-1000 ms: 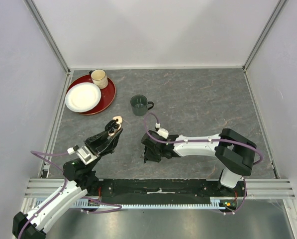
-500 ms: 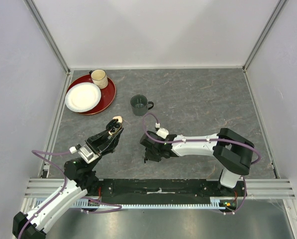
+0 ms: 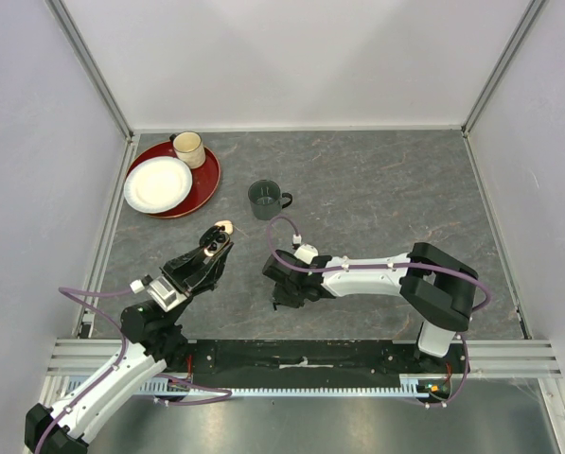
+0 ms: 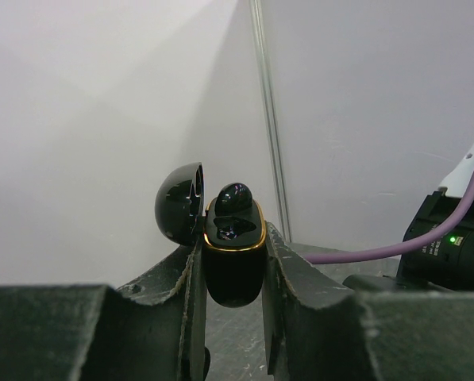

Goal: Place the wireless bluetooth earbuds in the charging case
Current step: Pick up the earbud from the center of the board, then place the earbud in the charging case.

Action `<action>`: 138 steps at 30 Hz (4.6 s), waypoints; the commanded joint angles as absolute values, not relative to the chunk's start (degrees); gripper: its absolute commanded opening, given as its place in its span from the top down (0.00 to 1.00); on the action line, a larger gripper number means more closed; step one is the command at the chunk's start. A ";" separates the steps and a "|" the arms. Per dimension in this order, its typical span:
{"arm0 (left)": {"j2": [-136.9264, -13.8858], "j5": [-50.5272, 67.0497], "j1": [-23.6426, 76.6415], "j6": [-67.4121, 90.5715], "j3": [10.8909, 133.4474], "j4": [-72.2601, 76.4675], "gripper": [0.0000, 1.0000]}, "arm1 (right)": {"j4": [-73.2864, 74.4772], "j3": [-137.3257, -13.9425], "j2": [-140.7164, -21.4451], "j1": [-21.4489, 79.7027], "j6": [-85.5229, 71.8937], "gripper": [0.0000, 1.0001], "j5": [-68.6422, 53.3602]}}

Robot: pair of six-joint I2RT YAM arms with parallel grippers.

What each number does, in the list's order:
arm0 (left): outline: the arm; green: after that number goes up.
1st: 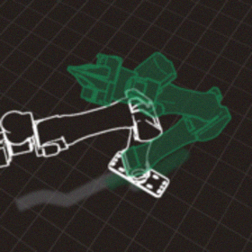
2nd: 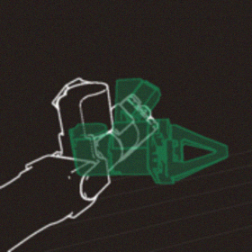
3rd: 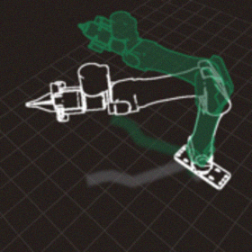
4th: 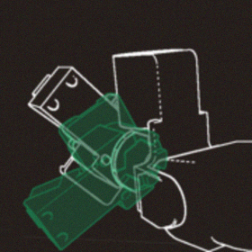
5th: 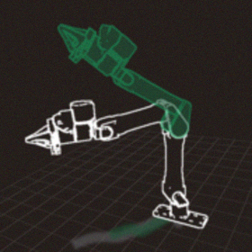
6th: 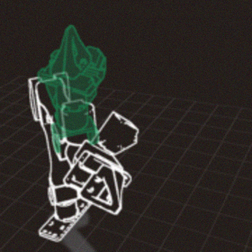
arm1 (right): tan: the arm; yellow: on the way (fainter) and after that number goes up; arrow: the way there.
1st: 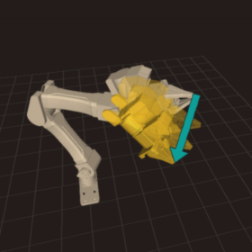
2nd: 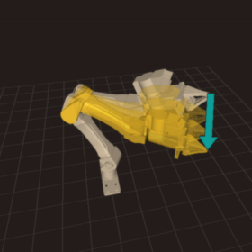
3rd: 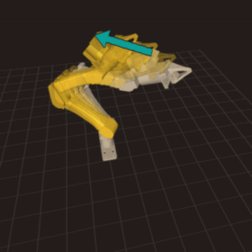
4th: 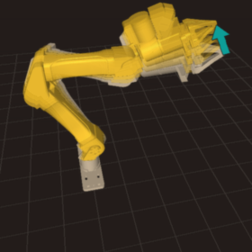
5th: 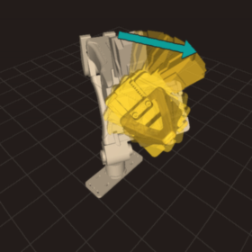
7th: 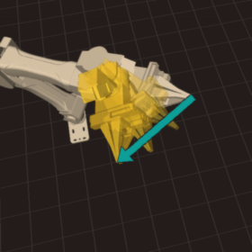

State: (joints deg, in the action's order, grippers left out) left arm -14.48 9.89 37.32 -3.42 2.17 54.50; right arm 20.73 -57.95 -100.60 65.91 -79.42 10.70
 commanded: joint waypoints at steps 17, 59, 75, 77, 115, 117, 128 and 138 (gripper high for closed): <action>-13.62 8.17 37.35 -6.33 0.09 55.64 0.98 | 23.12 -59.41 -101.95 66.36 -78.40 0.73 13.18; -16.08 9.76 37.35 -4.83 0.88 55.20 0.98 | 28.83 -51.68 -94.48 61.35 -61.35 0.68 17.93; -15.91 9.49 37.35 -4.75 0.70 55.11 0.98 | 29.44 -51.24 -95.19 61.00 -62.67 0.71 18.37; -15.82 9.49 37.35 -4.75 0.70 55.02 0.98 | 29.44 -51.33 -95.19 61.00 -62.58 0.72 18.46; -24.78 10.98 37.35 -1.93 2.55 60.91 0.98 | -59.49 -31.20 -63.81 65.65 -24.27 1.00 31.13; -25.14 11.25 37.35 -1.93 2.72 60.91 0.98 | -62.56 -31.46 -63.98 66.00 -21.80 1.00 30.41; -28.56 13.36 37.35 -2.37 2.64 63.37 0.98 | -71.02 -34.53 -66.97 67.59 -16.87 1.00 15.30; -31.37 14.94 37.35 -1.23 2.73 65.83 0.98 | -77.34 -36.82 -73.38 69.26 -19.95 1.00 10.20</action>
